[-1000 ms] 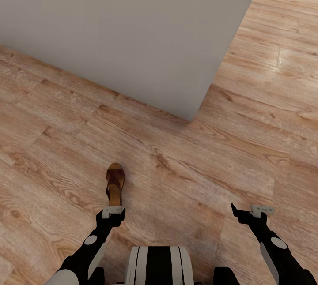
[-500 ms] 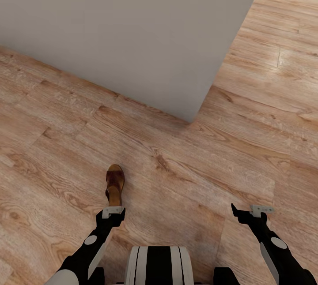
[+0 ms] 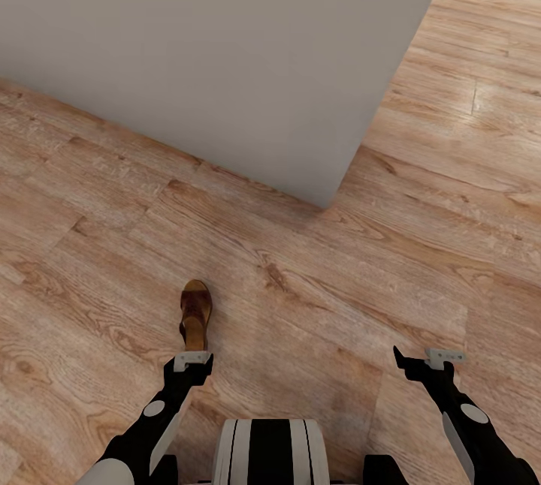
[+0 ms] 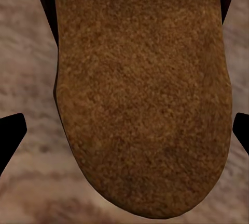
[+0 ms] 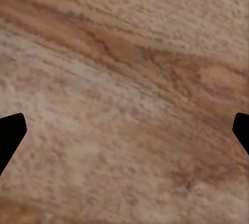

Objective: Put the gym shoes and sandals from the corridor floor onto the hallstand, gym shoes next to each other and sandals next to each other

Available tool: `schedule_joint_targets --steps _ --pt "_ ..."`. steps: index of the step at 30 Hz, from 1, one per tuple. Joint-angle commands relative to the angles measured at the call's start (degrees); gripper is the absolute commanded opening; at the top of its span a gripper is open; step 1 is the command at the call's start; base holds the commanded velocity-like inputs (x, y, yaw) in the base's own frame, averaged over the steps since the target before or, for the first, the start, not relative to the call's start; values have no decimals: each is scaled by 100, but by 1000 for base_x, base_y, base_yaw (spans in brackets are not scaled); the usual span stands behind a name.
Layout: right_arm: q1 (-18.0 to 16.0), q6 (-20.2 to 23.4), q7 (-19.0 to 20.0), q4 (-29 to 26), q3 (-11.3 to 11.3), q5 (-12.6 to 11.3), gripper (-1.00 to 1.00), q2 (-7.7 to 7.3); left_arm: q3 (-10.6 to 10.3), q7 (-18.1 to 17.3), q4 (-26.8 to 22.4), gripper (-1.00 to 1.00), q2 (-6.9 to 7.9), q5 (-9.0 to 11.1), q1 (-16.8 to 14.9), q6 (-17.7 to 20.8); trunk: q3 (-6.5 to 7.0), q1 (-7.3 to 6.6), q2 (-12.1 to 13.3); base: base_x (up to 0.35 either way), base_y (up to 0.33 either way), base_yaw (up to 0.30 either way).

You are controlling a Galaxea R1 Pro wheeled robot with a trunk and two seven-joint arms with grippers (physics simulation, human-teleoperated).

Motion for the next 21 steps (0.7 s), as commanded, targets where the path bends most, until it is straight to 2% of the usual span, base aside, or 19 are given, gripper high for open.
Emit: schedule_joint_targets --steps 1,3,4,21 --pt "-3 -16 45 5 -21 -9 100 2 30 -19 4 100 -5 -16 -2 -18 -2 -1 -1 0 0 0" --pt "-3 -16 45 5 -21 -9 100 2 32 -19 -2 100 -5 -16 -3 -18 -2 -1 -1 0 0 0" --pt "-3 -16 44 5 -21 -9 100 2 33 -19 -3 -100 -5 -16 -4 -18 -2 -1 -1 0 0 0" --pt "-3 -16 48 5 -21 -9 100 2 54 -19 2 -100 1 -1 -5 -18 -2 -1 -1 0 0 0"
